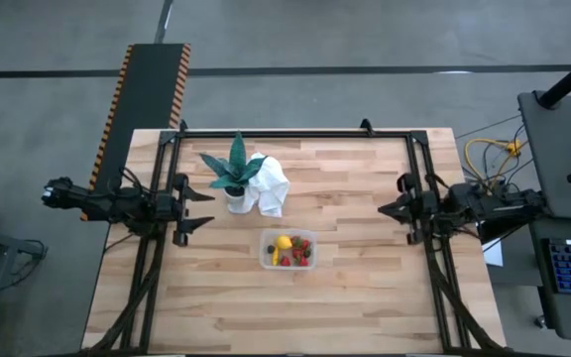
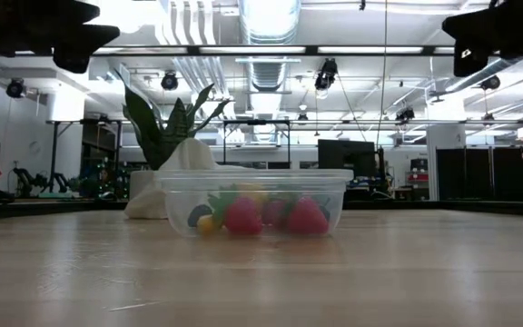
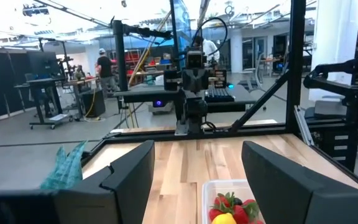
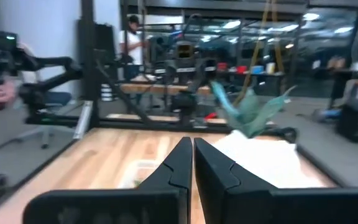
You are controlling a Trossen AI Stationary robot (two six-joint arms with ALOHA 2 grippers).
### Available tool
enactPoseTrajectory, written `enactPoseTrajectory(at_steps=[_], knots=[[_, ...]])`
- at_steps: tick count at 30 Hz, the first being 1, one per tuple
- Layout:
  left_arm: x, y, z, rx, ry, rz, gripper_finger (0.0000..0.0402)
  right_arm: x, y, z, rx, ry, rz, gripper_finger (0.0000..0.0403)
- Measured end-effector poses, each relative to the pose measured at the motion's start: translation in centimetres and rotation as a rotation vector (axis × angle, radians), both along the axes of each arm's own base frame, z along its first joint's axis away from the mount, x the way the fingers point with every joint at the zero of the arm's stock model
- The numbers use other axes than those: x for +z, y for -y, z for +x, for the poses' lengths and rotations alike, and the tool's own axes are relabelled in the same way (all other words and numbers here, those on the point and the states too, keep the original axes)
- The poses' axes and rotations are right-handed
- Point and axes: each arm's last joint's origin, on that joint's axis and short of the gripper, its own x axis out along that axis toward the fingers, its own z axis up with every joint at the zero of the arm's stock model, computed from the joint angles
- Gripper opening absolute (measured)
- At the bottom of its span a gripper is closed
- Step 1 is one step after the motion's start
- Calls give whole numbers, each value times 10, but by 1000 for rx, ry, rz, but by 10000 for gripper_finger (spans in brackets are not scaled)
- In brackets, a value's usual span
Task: Pick and placing Produce into tupperware
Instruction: Return to Home Position
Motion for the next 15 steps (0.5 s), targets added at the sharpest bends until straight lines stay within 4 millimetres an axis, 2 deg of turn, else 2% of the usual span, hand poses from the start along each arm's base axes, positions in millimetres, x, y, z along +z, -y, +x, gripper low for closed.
enactPoseTrajectory(at_steps=[6,15], knots=[[0,0,1,1,-4,1,228,-4,-3,0,117,-30,60,9],[-3,1,3,0,-24,5,228,-37,-5,9,120,-64,101,9]])
